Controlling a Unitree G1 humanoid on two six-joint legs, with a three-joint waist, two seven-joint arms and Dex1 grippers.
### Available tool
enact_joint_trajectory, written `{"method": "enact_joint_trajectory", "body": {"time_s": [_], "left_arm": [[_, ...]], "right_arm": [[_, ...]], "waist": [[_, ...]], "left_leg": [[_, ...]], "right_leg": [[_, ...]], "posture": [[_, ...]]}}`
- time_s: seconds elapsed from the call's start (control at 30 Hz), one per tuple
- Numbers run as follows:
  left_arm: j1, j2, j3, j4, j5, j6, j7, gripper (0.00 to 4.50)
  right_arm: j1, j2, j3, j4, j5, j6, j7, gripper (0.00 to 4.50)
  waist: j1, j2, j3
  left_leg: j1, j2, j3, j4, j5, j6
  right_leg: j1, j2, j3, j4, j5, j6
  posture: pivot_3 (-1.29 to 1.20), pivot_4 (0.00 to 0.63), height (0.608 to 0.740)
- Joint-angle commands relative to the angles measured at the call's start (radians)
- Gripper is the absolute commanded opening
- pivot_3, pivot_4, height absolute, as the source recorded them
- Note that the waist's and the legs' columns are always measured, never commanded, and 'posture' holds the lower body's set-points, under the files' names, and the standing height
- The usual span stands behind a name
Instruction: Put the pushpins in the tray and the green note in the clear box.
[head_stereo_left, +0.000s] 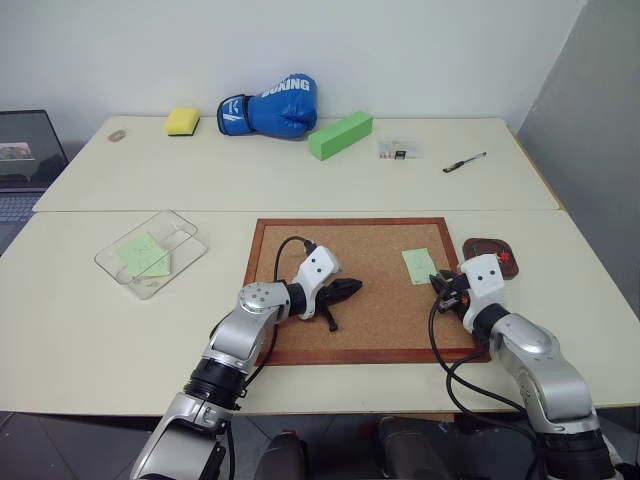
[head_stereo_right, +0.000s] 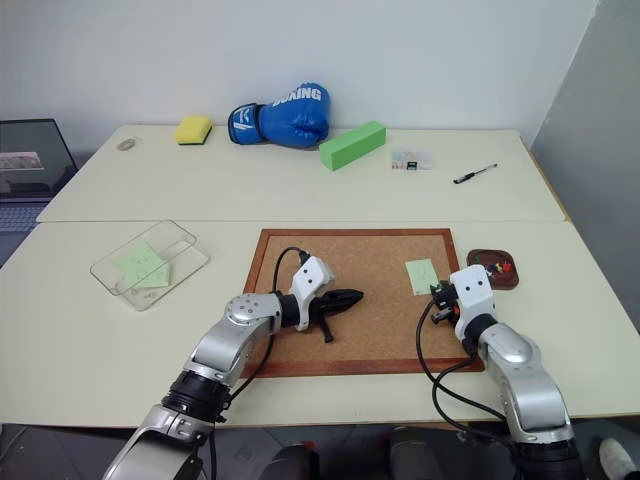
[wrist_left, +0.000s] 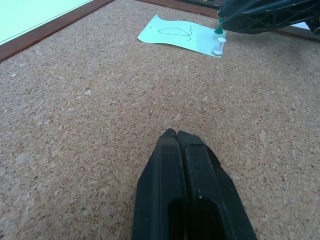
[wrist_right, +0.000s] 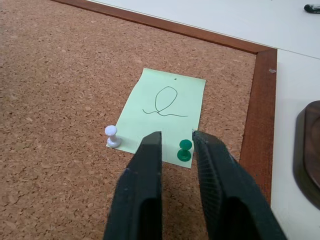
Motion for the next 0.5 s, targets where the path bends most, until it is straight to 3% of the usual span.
{"method": "enact_joint_trajectory", "body": {"time_s": [0.03,0.5], "left_arm": [[0.020,0.011,-0.025,0.032,0.023,0.019,-0.004,0.00],[0.018,0.015,-0.028,0.036,0.029,0.013,-0.003,0.00]], "right_arm": [[-0.003,0.002,-0.013,-0.003,0.015,-0.008,0.006,0.05],[0.001,0.000,-0.036,-0.132,0.052,-0.011,0.020,0.00]], "waist": [[0.000,0.000,0.000],[0.000,0.000,0.000]], "left_leg": [[0.000,0.000,0.000,0.000,0.000,0.000],[0.000,0.000,0.000,0.000,0.000,0.000]], "right_leg": [[0.000,0.000,0.000,0.000,0.000,0.000],[0.000,0.000,0.000,0.000,0.000,0.000]], "posture": [[0.00,0.150,0.740],[0.00,0.150,0.740]]}}
